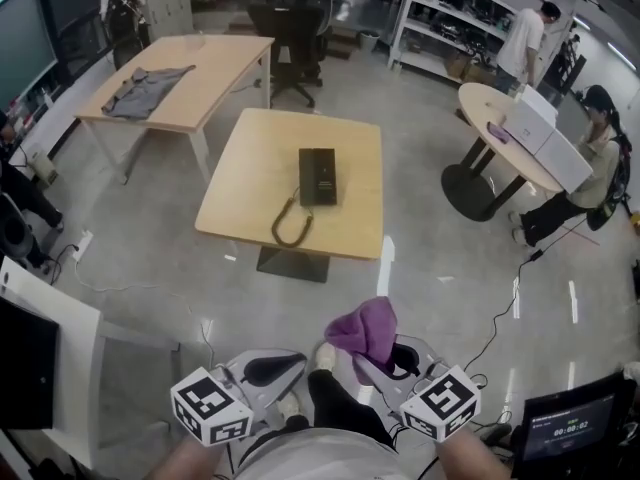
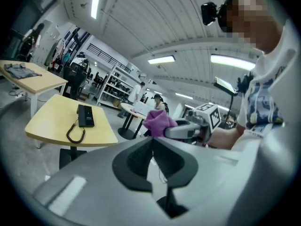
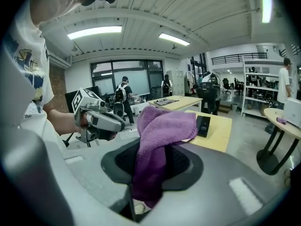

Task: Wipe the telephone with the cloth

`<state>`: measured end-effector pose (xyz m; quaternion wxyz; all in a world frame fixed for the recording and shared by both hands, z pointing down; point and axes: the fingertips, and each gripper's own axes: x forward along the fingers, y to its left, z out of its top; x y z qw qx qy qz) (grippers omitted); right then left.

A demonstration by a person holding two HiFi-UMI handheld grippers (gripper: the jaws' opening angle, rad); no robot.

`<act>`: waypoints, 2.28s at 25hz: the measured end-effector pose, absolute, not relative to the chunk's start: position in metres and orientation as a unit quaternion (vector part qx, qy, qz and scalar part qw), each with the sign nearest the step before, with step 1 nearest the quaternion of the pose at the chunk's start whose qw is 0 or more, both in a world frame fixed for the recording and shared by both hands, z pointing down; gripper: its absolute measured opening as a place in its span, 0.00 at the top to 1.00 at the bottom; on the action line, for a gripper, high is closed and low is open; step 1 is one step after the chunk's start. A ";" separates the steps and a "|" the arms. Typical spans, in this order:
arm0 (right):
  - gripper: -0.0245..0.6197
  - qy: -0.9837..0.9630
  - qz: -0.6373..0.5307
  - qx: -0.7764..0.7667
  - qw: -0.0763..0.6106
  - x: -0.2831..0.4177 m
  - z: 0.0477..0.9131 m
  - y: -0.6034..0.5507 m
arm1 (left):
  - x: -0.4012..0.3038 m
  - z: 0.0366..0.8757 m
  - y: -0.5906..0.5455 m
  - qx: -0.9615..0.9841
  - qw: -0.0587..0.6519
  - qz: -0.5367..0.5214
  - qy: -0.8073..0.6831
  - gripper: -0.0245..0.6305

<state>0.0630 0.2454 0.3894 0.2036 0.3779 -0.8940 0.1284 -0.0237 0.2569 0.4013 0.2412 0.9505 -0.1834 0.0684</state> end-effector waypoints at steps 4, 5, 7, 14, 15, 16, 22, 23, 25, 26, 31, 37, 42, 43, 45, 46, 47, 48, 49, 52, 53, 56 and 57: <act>0.78 -0.899 0.129 0.365 0.203 0.061 0.393 0.213 | -0.027 0.405 0.231 0.946 0.250 0.067 -0.195 0.96; 0.78 -0.901 0.129 0.361 0.202 0.060 0.394 0.203 | -0.028 0.406 0.222 0.945 0.251 0.070 -0.200 0.96; 0.78 -0.905 0.129 0.355 0.198 0.060 0.395 0.182 | -0.030 0.406 0.205 0.942 0.252 0.077 -0.209 0.96; 0.78 -0.919 0.118 0.333 0.175 0.068 0.389 0.094 | -0.029 0.405 0.124 0.934 0.243 0.111 -0.236 0.96; 0.78 -0.920 0.118 0.332 0.172 0.071 0.388 0.082 | -0.027 0.405 0.112 0.934 0.240 0.116 -0.238 0.96; 0.78 -0.920 0.118 0.332 0.170 0.075 0.389 0.072 | -0.024 0.405 0.101 0.933 0.239 0.120 -0.240 0.96; 0.78 -0.915 0.126 0.335 0.184 0.097 0.409 0.025 | -0.008 0.414 0.047 0.929 0.246 0.134 -0.241 0.96; 0.78 -0.913 0.132 0.338 0.186 0.099 0.412 0.021 | -0.007 0.417 0.039 0.928 0.252 0.136 -0.240 0.96; 0.78 -0.908 0.144 0.344 0.190 0.102 0.418 0.013 | -0.006 0.423 0.023 0.924 0.265 0.137 -0.238 0.96; 0.78 -0.906 0.149 0.348 0.192 0.103 0.420 0.009 | -0.007 0.427 0.014 0.923 0.272 0.136 -0.237 0.96; 0.78 -0.890 0.162 0.378 0.199 0.103 0.428 -0.012 | -0.016 0.457 -0.036 0.916 0.297 0.143 -0.228 0.91; 0.78 -0.858 0.182 0.435 0.204 0.100 0.440 -0.036 | -0.025 0.509 -0.096 0.910 0.321 0.169 -0.200 0.84; 0.78 -0.833 0.197 0.472 0.212 0.099 0.449 -0.053 | -0.028 0.551 -0.137 0.897 0.365 0.165 -0.186 0.81; 0.78 -0.828 0.200 0.478 0.214 0.098 0.451 -0.055 | -0.028 0.560 -0.143 0.893 0.376 0.163 -0.186 0.80; 0.78 -0.818 0.206 0.489 0.220 0.096 0.452 -0.055 | -0.027 0.576 -0.155 0.884 0.398 0.162 -0.184 0.80; 0.78 -0.814 0.210 0.494 0.223 0.096 0.453 -0.055 | -0.026 0.584 -0.159 0.880 0.408 0.162 -0.183 0.79; 0.78 -0.809 0.214 0.499 0.225 0.096 0.453 -0.055 | -0.023 0.591 -0.163 0.876 0.418 0.160 -0.180 0.79; 0.78 -0.805 0.217 0.504 0.227 0.096 0.453 -0.055 | -0.020 0.598 -0.167 0.872 0.428 0.158 -0.175 0.78; 0.78 -0.800 0.220 0.509 0.229 0.095 0.454 -0.054 | -0.017 0.605 -0.171 0.869 0.438 0.154 -0.170 0.77; 0.78 -0.787 0.230 0.522 0.236 0.094 0.457 -0.052 | -0.008 0.622 -0.182 0.861 0.462 0.144 -0.155 0.75; 0.78 -0.783 0.233 0.526 0.238 0.093 0.457 -0.051 | -0.005 0.627 -0.185 0.859 0.468 0.142 -0.152 0.74; 0.78 -0.773 0.239 0.536 0.241 0.092 0.456 -0.046 | 0.002 0.636 -0.193 0.853 0.482 0.135 -0.146 0.73; 0.78 -0.769 0.241 0.540 0.243 0.092 0.455 -0.044 | 0.005 0.637 -0.195 0.851 0.487 0.133 -0.143 0.73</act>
